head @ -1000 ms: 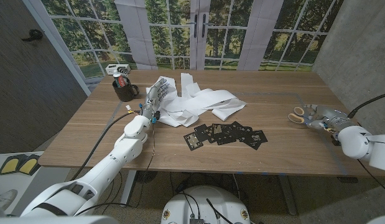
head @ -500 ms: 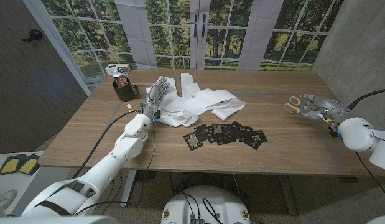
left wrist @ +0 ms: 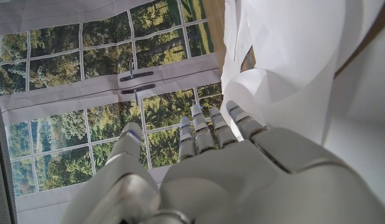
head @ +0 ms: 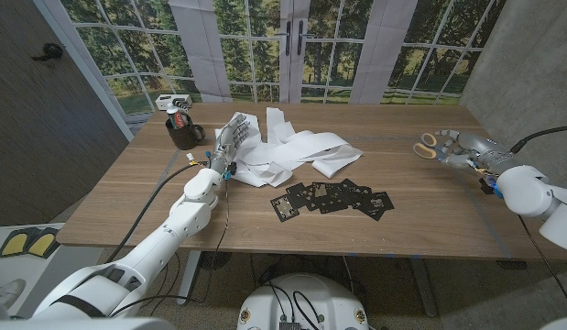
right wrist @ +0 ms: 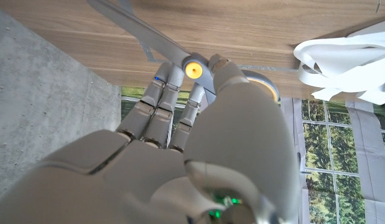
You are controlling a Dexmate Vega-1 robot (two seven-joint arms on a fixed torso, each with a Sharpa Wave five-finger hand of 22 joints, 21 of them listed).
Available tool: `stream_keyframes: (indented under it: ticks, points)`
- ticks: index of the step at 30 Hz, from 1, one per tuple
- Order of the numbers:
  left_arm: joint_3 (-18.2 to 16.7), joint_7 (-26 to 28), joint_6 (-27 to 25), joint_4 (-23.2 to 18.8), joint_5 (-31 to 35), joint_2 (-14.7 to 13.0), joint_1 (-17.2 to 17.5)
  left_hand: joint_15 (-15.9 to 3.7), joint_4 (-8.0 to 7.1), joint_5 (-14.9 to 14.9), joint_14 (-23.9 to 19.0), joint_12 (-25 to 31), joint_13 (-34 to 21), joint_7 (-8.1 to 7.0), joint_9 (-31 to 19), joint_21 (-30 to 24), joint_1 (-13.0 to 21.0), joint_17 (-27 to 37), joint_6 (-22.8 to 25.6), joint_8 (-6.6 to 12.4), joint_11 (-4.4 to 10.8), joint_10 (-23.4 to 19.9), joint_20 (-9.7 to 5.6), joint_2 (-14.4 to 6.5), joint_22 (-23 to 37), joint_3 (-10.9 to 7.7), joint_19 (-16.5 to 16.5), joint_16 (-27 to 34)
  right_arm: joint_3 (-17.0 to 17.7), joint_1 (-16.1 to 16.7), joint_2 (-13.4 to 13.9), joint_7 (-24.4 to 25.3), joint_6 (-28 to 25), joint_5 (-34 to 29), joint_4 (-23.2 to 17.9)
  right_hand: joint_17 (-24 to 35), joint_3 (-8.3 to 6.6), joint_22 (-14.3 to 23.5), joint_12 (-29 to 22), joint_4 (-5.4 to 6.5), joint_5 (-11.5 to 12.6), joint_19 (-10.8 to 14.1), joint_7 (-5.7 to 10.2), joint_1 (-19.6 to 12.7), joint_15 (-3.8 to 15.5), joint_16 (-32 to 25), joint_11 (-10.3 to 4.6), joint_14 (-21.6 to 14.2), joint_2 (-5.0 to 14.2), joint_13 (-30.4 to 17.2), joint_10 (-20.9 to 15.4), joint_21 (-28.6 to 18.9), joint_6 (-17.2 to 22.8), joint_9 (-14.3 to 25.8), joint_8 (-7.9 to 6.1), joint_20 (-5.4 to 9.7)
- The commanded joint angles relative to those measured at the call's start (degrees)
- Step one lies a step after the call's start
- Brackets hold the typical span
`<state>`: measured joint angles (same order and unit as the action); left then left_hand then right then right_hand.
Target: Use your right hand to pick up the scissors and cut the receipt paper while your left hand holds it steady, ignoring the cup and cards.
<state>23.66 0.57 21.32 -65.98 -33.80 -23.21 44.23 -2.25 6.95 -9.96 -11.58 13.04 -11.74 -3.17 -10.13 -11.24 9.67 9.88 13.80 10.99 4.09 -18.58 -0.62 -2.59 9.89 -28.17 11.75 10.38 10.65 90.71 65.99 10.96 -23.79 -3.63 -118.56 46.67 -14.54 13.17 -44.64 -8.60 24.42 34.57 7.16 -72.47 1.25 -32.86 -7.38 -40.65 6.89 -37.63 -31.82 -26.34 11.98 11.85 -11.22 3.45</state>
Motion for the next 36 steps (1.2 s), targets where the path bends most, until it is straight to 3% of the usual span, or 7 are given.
stream_keyframes:
  ticks: [1, 22, 36]
  points:
    - [0.13, -0.01, 0.27, 1.03, 0.12, 0.48, -0.46, -3.23, 0.18, -0.01, -0.41, 0.10, -0.17, 0.54, -0.18, 0.05, -0.42, 0.08, 0.12, -0.27, 0.13, -0.46, -0.22, 0.10, 0.14, -0.19, 0.41, 0.09, 0.04, -2.59, -4.06, -2.97, 3.43, -3.63, 0.07, 0.32, -0.59, 0.27, -0.41, 0.10, 0.89, -0.20, -0.18, -1.84, 12.36, 0.04, -3.55, -3.33, 1.89, -8.21, -3.85, -0.30, 0.33, 0.24, -0.01, 1.72]
    - [0.27, 0.54, 0.53, 1.17, 0.84, 0.51, -0.94, -3.23, 0.50, -0.01, -0.40, 0.08, -0.16, 0.72, -0.17, 0.07, -0.09, 0.04, 0.19, -0.25, 0.07, -0.53, -0.17, -0.11, 0.13, -0.44, 0.42, 0.04, -3.09, -7.37, -7.25, -2.09, 8.78, -5.55, 1.22, 0.88, -0.62, 0.33, -0.50, 0.03, 1.50, -0.51, -0.45, -1.94, 12.35, 0.56, -3.57, -3.64, 1.74, -8.06, -3.50, -0.90, 0.87, 0.26, -0.07, 1.64]
    - [-0.02, 0.94, 0.11, -0.40, 0.90, -0.33, -0.32, -3.17, 0.72, 0.00, -0.43, 0.03, -0.16, 0.75, -0.17, 0.08, 0.13, 0.02, 0.20, -0.25, 0.01, -0.49, -0.16, -0.20, 0.13, -0.59, 0.42, 0.03, -5.12, -9.66, -9.08, 0.51, 13.22, -5.81, 2.22, 1.42, -0.66, 0.38, -0.74, -0.02, 1.95, -1.51, 0.50, -2.09, 12.35, 1.19, -3.60, -3.58, 1.65, -8.15, -3.25, -1.22, 1.19, 0.29, -0.06, 1.54]
